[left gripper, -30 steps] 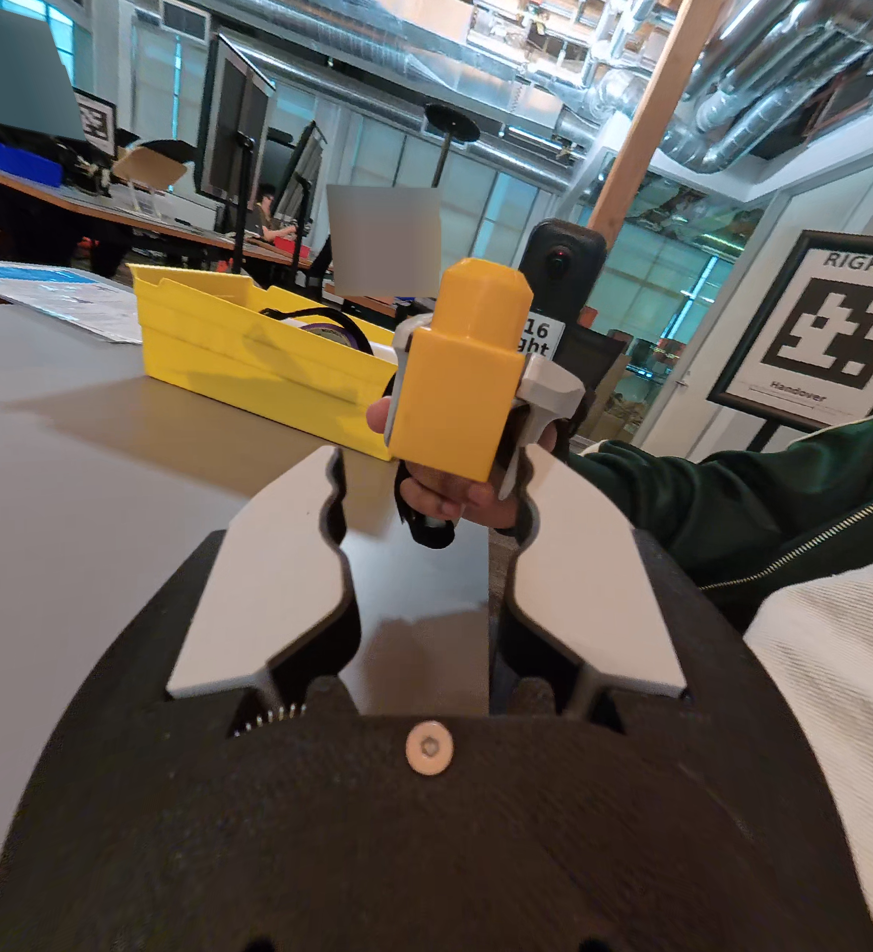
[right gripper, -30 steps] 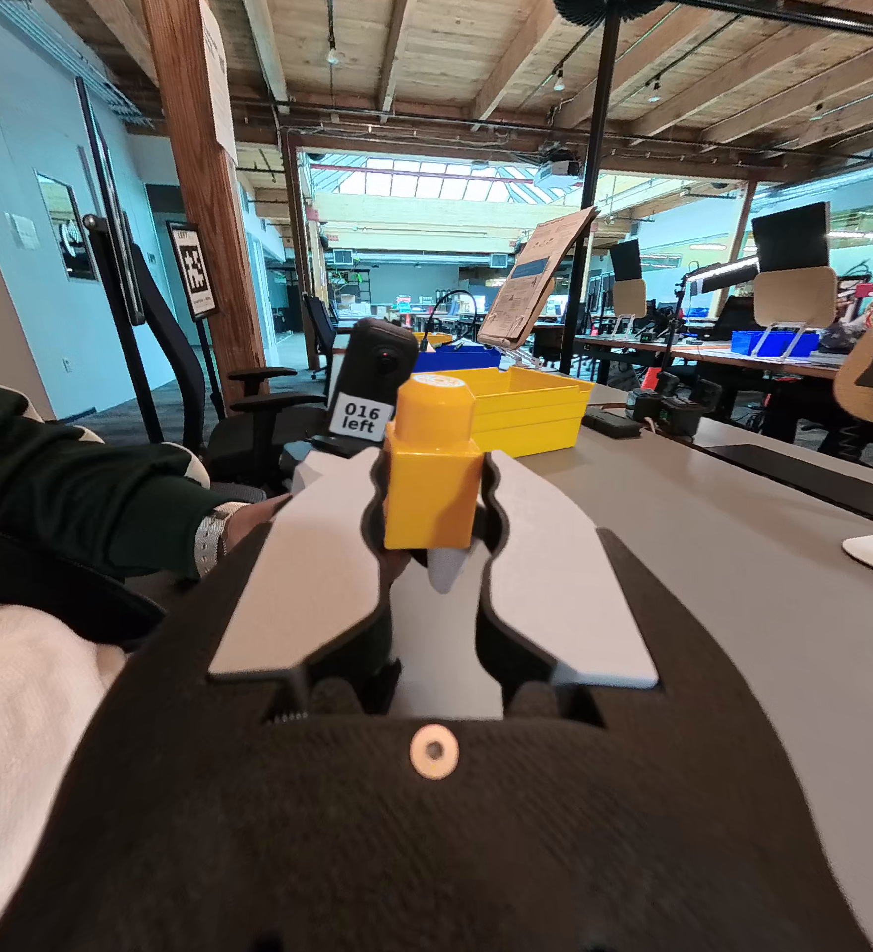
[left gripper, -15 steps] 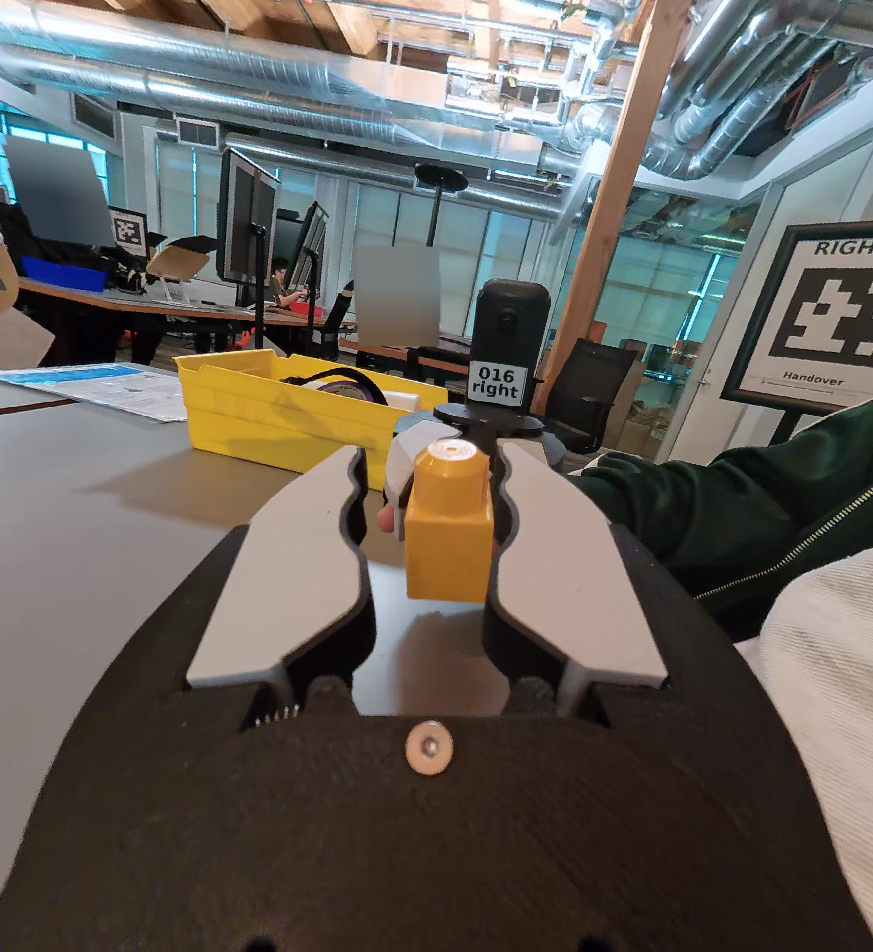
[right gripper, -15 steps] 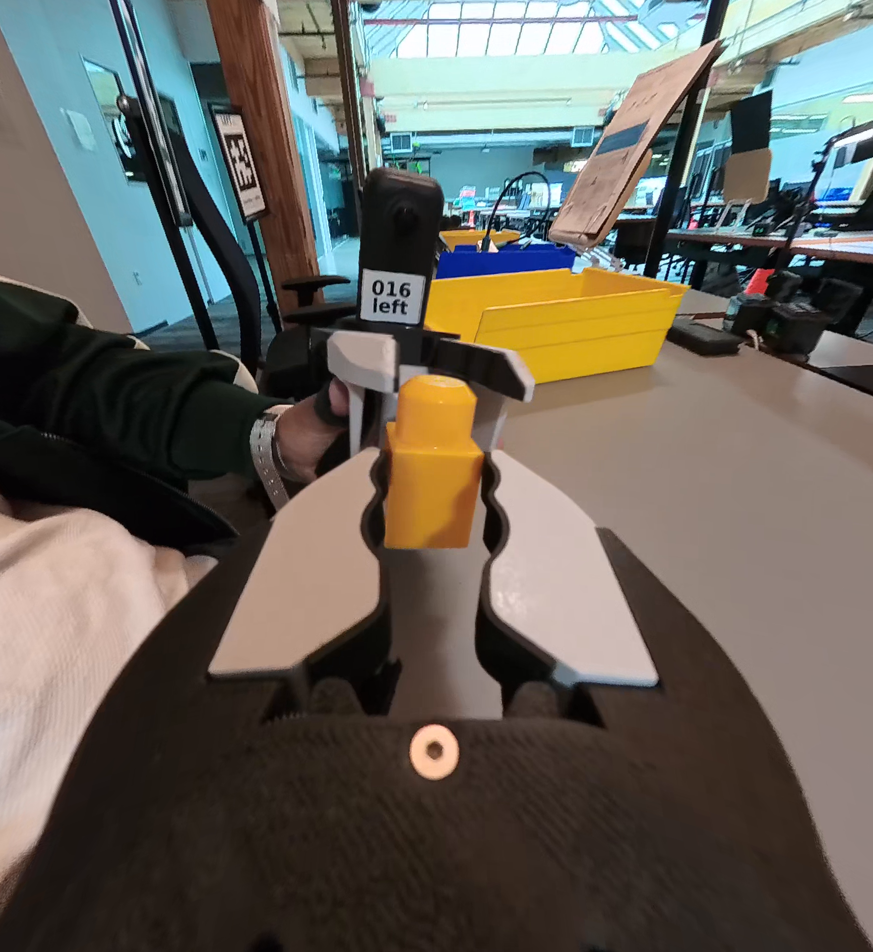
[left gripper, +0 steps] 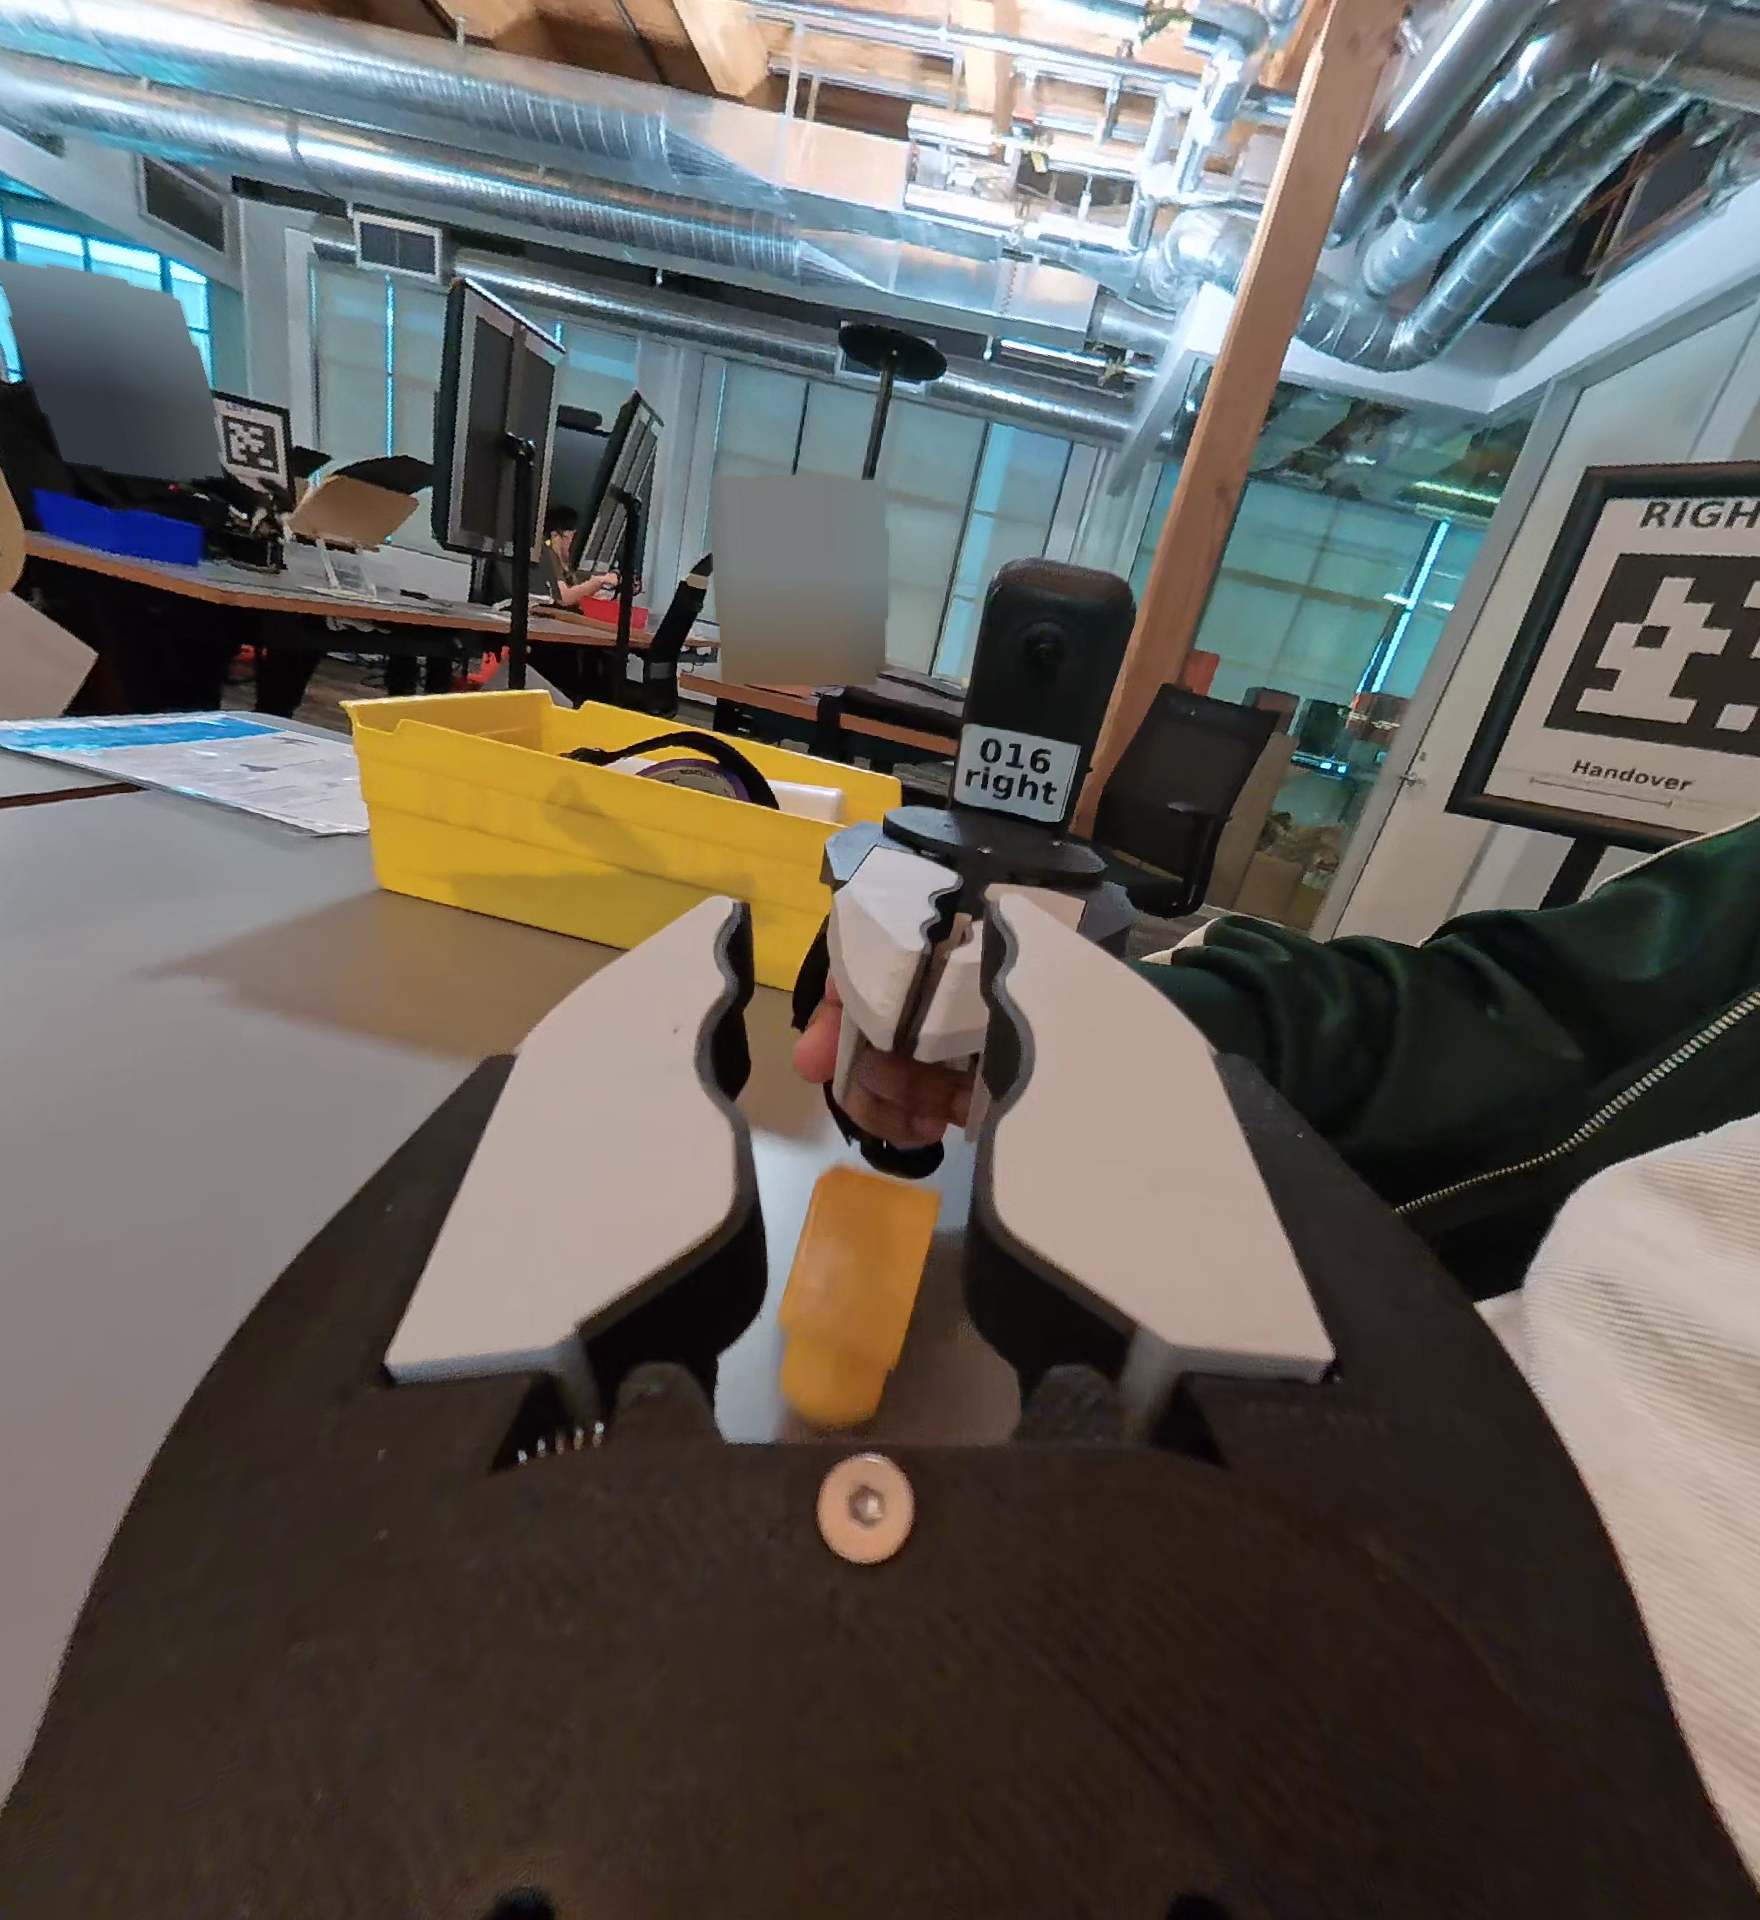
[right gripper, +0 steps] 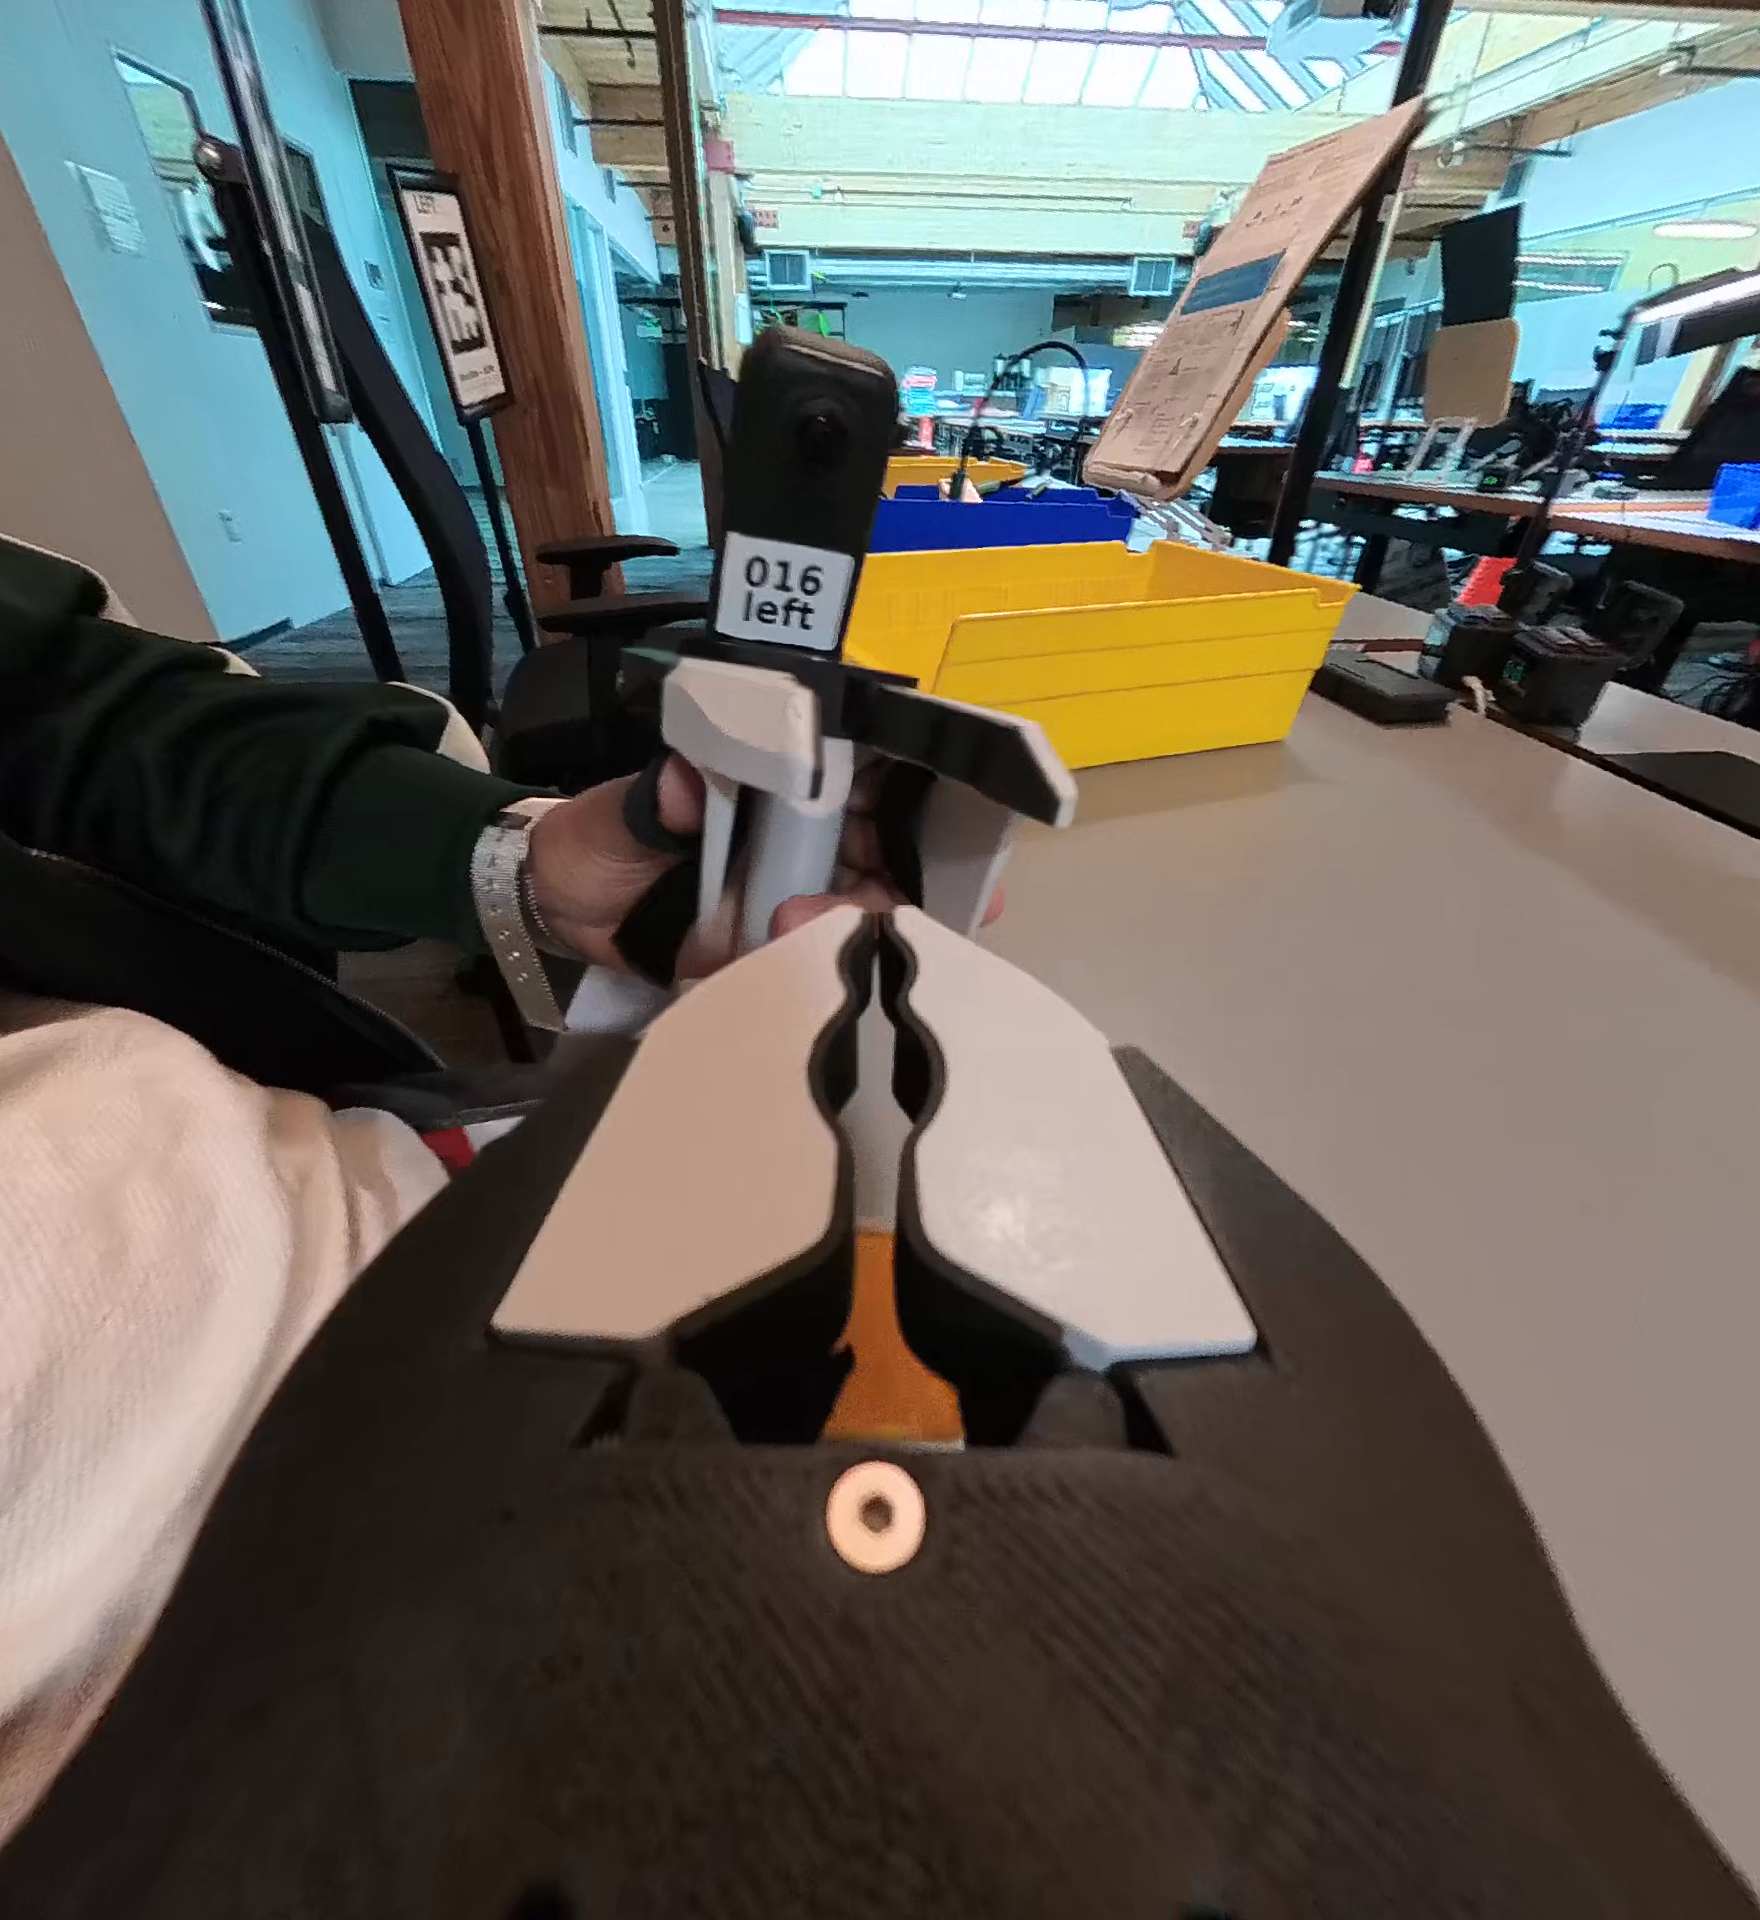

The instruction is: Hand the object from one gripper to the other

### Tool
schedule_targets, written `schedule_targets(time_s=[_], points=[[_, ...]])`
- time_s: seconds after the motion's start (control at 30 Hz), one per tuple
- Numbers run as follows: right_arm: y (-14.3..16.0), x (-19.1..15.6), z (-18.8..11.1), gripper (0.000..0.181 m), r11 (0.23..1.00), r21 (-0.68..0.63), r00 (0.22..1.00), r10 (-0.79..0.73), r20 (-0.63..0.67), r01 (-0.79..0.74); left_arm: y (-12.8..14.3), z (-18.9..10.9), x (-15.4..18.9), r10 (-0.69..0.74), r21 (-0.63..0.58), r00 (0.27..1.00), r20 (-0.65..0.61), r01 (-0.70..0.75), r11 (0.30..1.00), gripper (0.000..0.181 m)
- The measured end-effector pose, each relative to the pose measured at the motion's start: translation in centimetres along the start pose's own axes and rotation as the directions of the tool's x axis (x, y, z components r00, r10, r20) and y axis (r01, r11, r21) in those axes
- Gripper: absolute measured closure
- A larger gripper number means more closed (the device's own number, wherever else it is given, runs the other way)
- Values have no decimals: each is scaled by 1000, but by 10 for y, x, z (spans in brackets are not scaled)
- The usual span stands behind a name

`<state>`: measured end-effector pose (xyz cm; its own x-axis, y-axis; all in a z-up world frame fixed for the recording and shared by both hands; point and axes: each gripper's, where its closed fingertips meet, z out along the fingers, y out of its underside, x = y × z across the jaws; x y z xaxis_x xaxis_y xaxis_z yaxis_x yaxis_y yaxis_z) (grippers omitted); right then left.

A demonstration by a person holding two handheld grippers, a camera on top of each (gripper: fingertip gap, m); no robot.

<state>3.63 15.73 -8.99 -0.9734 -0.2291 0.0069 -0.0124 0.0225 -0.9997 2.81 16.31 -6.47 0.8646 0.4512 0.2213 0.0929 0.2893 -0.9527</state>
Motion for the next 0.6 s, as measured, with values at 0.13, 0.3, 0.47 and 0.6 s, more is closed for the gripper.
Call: schedule_targets(time_s=[0.13, 0.3, 0.47, 0.6], points=[[5, 15, -4, 174, 999, -38, 996, -17, -84, 14, 10, 1, -8, 8, -56, 999, 44, -5, 998, 139], [6, 32, -17, 155, 999, -46, 988, 11, -156, -18, 24, 4, -11, -7, -134, 998, 57, 15, 991, 136], [33, 33, -34, 114, 942, -257, 970, 179, -162, -216, 41, 8, -11, -22, -222, 998, 60, 35, 975, 135], [62, 35, -53, 118, 881, -420, 968, 142, -208, -219, 41, 7, -13, -29, -221, 998, 64, 42, 974, 135]])
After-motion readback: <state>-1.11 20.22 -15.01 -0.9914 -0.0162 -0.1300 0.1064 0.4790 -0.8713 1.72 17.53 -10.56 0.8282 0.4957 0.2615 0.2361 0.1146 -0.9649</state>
